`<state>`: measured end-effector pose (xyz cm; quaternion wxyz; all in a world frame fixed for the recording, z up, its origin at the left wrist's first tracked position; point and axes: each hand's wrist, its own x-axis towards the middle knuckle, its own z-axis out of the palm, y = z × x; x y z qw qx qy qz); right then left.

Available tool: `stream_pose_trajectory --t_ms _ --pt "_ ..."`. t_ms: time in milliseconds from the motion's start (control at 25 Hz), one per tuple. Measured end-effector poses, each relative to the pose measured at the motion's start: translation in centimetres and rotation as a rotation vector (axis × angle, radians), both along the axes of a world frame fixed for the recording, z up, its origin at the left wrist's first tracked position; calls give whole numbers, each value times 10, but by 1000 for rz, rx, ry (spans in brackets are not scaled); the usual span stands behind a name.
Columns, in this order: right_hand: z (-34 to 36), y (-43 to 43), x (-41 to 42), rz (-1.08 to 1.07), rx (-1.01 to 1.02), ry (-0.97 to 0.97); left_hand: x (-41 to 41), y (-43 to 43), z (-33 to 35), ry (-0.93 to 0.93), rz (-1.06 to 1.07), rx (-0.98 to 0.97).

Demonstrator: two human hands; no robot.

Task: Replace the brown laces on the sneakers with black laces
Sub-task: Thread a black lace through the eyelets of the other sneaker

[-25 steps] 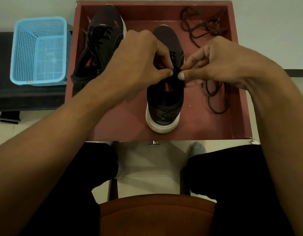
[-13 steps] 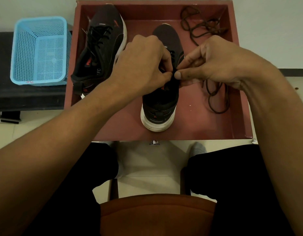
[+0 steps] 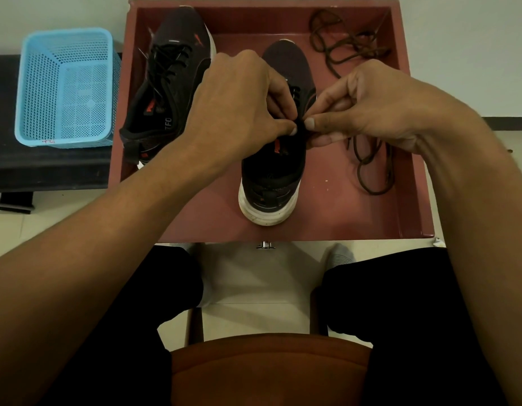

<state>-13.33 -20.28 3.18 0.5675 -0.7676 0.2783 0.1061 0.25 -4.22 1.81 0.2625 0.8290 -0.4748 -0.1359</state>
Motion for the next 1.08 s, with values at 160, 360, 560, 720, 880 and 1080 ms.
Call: stream_pose_trajectory --t_ms 160,360,560,720,880,1080 --pt "-1 0 0 -3 13 -14 2 1 1 12 -3 33" --pt "1 0 0 -1 0 -8 -4 -1 -2 -29 7 20" --pt "0 -1 0 25 -8 7 -3 -1 -8 34 40 -29" --pt "0 -2 -1 -8 21 24 3 1 -3 -31 -15 -10" --pt "-5 -6 -1 -5 -72 151 17 5 -4 -77 -52 59" --pt "-19 -7 4 63 -180 354 25 10 -4 -29 -8 119"
